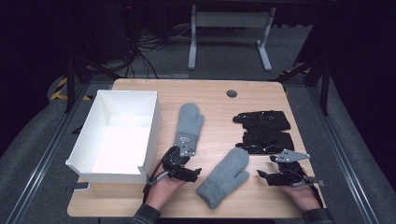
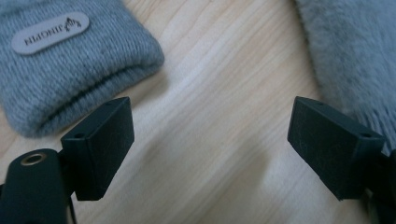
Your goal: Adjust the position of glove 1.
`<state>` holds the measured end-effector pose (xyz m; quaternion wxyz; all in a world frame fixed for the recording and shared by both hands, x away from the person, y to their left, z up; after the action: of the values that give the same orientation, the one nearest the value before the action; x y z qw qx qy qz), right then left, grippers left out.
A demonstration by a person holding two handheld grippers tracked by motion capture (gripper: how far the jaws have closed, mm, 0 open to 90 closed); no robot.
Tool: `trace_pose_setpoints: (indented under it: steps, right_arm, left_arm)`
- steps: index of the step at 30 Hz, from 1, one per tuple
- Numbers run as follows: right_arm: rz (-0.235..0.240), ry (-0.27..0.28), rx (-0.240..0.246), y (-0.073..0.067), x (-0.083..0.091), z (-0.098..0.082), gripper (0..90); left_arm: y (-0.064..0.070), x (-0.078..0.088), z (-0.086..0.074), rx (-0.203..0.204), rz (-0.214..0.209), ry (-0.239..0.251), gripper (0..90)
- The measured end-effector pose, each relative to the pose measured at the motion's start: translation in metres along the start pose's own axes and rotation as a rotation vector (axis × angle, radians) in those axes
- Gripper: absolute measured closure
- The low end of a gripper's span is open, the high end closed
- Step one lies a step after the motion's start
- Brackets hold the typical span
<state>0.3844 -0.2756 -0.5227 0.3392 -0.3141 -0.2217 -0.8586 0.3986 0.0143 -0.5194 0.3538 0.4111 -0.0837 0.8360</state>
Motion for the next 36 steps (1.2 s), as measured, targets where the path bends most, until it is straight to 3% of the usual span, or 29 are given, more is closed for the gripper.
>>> trace_pose_setpoints:
  steps: [3,8,20,22,25,27,29,34,36]
  right_arm:
    - [-0.014,-0.024,0.001,0.0,-0.004,-0.004,17.7]
    - [0.002,0.004,-0.035,0.0,-0.006,-0.006,12.9]
    - [0.002,0.009,-0.037,0.0,-0.006,-0.006,12.5]
    - [0.002,0.01,-0.038,0.0,-0.007,-0.006,12.5]
    - [0.003,0.01,-0.038,0.0,-0.007,-0.006,12.5]
    - [0.002,0.01,-0.038,0.0,-0.007,-0.006,12.5]
    - [0.003,0.01,-0.038,0.0,-0.007,-0.006,12.5]
    - [0.002,0.01,-0.038,0.0,-0.007,-0.006,12.5]
    - [0.001,0.01,-0.039,0.0,-0.007,-0.006,12.5]
  left_arm:
    - [0.001,-0.003,0.009,-0.001,-0.002,-0.009,15.3]
    - [-0.003,-0.007,0.024,-0.006,0.018,-0.005,15.2]
    - [-0.02,-0.013,0.059,0.028,0.048,0.012,15.4]
    - [-0.027,-0.015,0.066,0.027,0.07,0.013,15.4]
    - [-0.04,-0.018,0.074,0.065,0.092,0.025,16.3]
    - [-0.05,-0.019,0.078,0.072,0.129,0.022,16.8]
    - [-0.057,-0.02,0.083,0.096,0.137,0.046,17.9]
    - [-0.068,-0.027,0.086,0.131,0.164,0.027,23.1]
    - [-0.077,-0.03,0.09,0.137,0.202,0.04,26.0]
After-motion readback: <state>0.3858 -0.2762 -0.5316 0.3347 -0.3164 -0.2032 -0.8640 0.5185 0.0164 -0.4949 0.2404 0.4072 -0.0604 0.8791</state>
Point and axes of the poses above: each handheld gripper's, and its own axes: x roughly backward along the jaws, z roughly out of its top, y roughly to its right, the point moved 9 cm from there along -x, roughly forward along the jaws, and after that the axes turned 9 degrees about x, right-handed, at the moved point
